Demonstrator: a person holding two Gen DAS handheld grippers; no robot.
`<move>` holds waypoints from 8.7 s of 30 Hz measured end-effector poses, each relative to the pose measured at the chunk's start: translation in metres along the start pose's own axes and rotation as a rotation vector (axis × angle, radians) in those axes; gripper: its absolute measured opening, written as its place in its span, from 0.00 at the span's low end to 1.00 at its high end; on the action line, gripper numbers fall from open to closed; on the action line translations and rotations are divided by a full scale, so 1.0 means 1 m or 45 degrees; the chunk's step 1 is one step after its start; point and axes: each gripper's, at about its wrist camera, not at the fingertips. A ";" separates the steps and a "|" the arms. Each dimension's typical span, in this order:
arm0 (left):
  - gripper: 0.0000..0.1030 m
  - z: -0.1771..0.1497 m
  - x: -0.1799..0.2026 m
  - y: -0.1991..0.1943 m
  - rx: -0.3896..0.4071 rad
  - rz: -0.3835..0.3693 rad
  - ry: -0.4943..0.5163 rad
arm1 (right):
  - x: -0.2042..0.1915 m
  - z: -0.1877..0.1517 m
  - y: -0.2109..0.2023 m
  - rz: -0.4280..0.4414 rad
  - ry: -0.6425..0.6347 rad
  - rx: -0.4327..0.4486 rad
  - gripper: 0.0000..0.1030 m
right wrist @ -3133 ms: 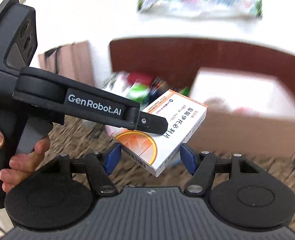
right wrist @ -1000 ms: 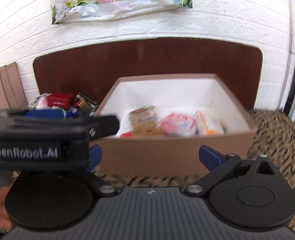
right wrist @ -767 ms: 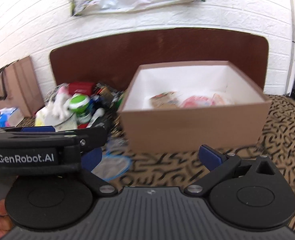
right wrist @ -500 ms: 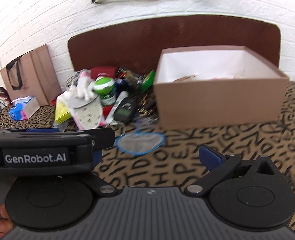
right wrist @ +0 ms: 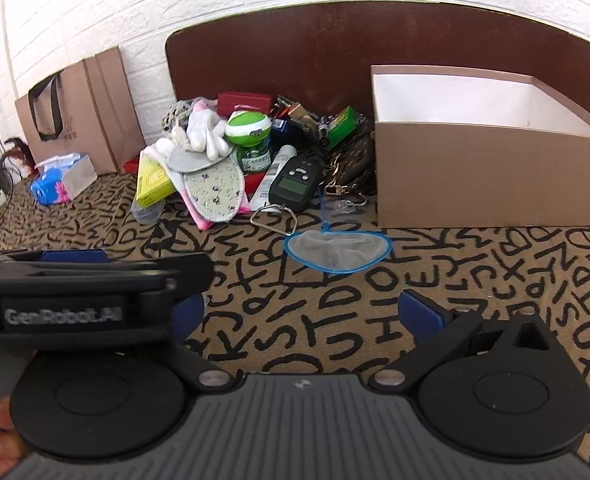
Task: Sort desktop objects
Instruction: 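Withdraw the left tool from the box toward the clear adhesive hook, then close the left gripper on the clear adhesive hook and lift it, then carry the clear hook with the left gripper over the brown box, then lower the hook into the box and open the left gripper, then move the left tool back to the blue-rimmed mesh net, then close the left gripper on the rim of the mesh net, then release the rim and grasp the net's blue stick handle with the left gripper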
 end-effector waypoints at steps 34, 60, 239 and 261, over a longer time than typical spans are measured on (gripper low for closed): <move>0.52 -0.008 -0.036 0.067 -0.278 -0.148 0.021 | -0.058 -0.026 0.080 0.300 -0.323 -0.183 0.58; 0.43 0.012 -0.023 0.031 -0.193 -0.164 -0.051 | -0.053 -0.012 0.049 0.279 -0.302 -0.059 0.53; 0.77 0.002 0.028 0.022 -0.253 -0.378 -0.027 | -0.001 -0.038 -0.042 0.260 -0.070 -0.019 0.95; 0.31 0.023 0.078 0.111 -0.444 -0.337 0.108 | 0.045 -0.022 0.041 0.237 0.184 -0.093 0.13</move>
Point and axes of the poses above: each gripper's, at about its wrist camera, not at the fingertips, and y roughly the way its jaws point, x to its right, z to its top, and after that the axes turned 15 degrees about z, right-handed
